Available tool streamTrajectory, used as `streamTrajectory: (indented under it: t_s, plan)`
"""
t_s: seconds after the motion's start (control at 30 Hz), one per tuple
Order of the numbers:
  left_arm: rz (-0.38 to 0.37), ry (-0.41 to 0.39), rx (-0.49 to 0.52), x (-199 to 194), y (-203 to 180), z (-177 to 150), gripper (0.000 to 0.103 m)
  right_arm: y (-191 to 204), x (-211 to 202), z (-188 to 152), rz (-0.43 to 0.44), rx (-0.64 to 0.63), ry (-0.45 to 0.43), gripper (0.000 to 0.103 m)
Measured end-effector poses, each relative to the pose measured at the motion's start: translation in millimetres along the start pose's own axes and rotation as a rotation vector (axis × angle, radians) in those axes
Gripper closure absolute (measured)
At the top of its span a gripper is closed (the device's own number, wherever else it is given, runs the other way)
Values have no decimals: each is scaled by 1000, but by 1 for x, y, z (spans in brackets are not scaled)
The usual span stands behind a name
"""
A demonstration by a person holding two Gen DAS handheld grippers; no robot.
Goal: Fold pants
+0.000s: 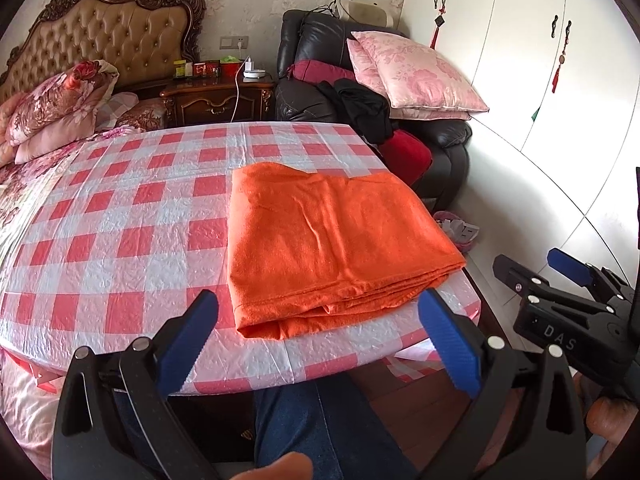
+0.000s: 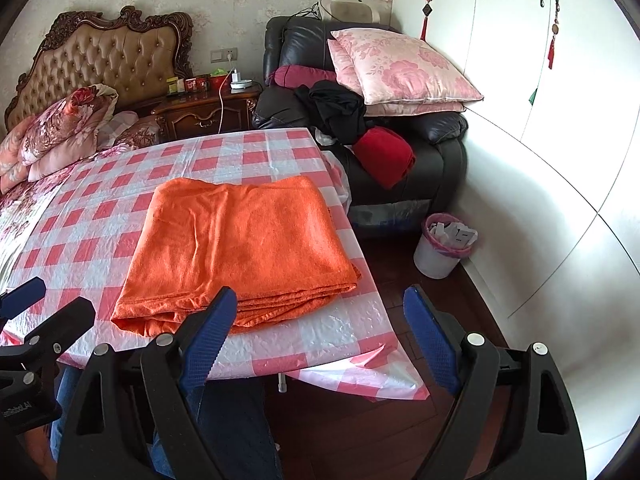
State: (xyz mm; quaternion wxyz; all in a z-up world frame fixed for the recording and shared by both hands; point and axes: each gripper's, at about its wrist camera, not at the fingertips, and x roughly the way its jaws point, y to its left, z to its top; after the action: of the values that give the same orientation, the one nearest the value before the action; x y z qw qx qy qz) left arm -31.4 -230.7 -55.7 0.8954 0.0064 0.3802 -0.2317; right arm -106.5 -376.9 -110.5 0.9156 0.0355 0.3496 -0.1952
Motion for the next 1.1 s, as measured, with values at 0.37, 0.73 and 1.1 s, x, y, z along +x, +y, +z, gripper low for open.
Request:
streamTrajectory:
  t_s: [0.37,0.73,1.1]
  plan:
    - [-19,-9,7,-1,-3,1,2,-1,2,-3,-1,-3,6,21]
    - [-23,-10,10,-1,-5,1,2,-1,4,-5,-2,-2,6,21]
    - [-39,-31,33,-1,-12,3,2,-3,6,-7,-7,3,11,21]
